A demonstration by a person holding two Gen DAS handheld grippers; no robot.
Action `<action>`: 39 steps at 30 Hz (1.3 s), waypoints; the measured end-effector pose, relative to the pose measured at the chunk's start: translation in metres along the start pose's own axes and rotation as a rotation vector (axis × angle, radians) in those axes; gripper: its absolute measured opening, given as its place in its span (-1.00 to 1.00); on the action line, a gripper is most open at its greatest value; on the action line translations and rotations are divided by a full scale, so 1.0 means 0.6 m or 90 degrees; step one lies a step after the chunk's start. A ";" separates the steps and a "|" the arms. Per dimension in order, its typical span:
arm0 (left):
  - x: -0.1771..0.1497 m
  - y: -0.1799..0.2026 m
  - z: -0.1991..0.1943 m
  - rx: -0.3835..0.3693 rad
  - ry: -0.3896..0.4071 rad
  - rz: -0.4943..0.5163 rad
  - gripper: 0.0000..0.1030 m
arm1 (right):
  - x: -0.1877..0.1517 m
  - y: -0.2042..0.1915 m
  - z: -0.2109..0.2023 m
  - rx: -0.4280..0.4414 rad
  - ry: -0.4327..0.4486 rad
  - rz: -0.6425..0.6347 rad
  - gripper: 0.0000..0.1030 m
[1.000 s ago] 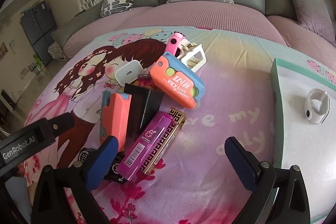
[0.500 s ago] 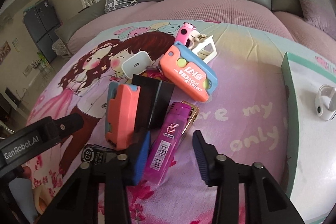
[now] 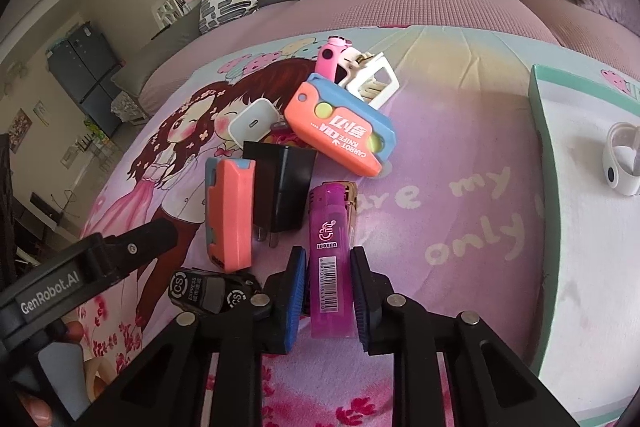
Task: Organize rigid objects
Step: 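Grasp the pink lighter with the right tool while the left tool approaches the black toy car, then close the left tool around the black CS EXPRESS toy car and lift it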
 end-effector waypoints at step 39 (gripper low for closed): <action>-0.041 0.055 0.044 -0.014 -0.087 0.108 0.96 | -0.001 0.047 -0.018 -0.010 -0.027 -0.012 -0.56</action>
Point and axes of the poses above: each gripper's, at about its wrist camera, not at the fingertips, and z roughly the way its jaws point, y to its right, x to its top, the point moved 2 cm from there along z, roughly the way its jaws point, and after that the axes turned 15 degrees about -x, right-handed, at the moved point
